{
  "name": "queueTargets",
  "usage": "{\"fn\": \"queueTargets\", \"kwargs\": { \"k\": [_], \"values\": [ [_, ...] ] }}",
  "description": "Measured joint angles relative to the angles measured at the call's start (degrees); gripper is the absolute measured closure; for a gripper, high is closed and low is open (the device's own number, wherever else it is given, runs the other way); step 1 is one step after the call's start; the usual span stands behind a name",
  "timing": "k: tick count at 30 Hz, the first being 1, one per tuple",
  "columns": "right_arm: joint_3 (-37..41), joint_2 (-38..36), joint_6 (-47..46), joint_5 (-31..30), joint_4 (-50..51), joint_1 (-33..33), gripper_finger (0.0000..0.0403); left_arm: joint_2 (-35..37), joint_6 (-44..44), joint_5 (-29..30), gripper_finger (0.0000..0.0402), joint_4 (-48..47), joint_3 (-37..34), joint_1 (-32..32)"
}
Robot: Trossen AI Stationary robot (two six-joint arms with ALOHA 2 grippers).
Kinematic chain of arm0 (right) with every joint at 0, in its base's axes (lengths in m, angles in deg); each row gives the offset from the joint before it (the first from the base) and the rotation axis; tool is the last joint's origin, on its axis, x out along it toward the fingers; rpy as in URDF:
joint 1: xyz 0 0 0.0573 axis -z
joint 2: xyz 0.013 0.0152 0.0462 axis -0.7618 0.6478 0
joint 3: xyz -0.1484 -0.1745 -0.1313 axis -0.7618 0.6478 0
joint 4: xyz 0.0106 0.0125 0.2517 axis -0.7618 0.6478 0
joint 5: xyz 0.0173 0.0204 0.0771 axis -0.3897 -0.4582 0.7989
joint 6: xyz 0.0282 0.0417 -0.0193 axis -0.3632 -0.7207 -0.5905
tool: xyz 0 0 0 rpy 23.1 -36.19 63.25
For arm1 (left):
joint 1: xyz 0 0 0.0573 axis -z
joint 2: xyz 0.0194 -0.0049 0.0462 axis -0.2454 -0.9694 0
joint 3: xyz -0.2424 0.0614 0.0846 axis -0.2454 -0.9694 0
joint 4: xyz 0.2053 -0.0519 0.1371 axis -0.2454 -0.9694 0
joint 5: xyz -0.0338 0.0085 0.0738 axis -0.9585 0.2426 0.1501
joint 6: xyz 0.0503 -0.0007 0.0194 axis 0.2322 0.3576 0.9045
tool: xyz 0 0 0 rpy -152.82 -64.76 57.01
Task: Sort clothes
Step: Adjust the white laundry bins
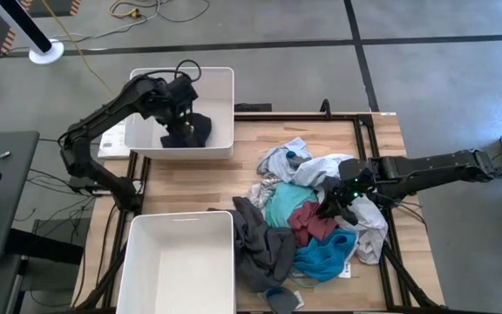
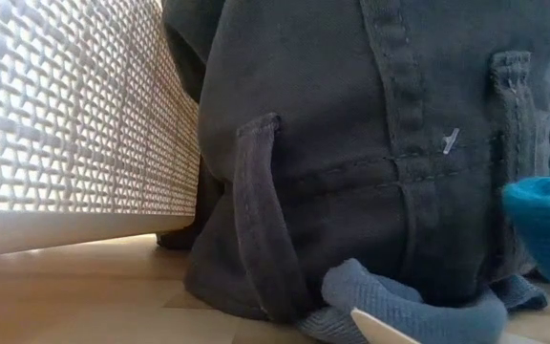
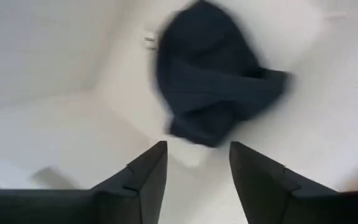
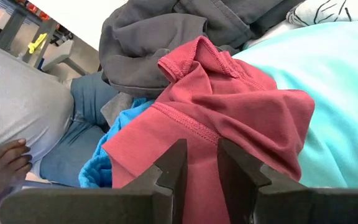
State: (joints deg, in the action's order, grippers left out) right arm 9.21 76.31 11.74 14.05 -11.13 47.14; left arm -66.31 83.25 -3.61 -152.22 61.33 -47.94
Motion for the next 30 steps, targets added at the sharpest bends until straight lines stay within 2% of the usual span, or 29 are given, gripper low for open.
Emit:
{"fn": "queueTargets", "kwargs": {
  "k": [3,9,12,15,18,30],
  "values": [
    [0.00,-0.01,-0.01,0.00,0.00,0.01,0.0296,1.69,2.36,-6.17,0.0226,-0.01,0.02,0.92],
    [0.00,0.01,0.00,0.00,0.00,0.00,0.0296,3.70,7.57,-11.58,0.0225,0.02,-2.65,5.05],
    [0.00,0.01,0.00,0.00,0.02,0.02,0.0296,3.86,10.11,-10.83,0.0225,-0.02,-6.37,7.28],
    [0.00,0.01,0.00,0.00,0.00,0.00,0.0296,3.74,10.69,-6.05,0.0225,0.58,-10.21,8.05],
    [0.00,0.00,0.00,-0.01,0.00,0.01,0.0296,4.00,11.36,-5.21,0.0225,2.29,-13.28,8.09],
    [0.00,0.01,0.00,-0.02,0.00,0.00,0.0296,3.80,14.36,-2.49,0.0232,5.98,-18.09,6.42]
  ]
}}
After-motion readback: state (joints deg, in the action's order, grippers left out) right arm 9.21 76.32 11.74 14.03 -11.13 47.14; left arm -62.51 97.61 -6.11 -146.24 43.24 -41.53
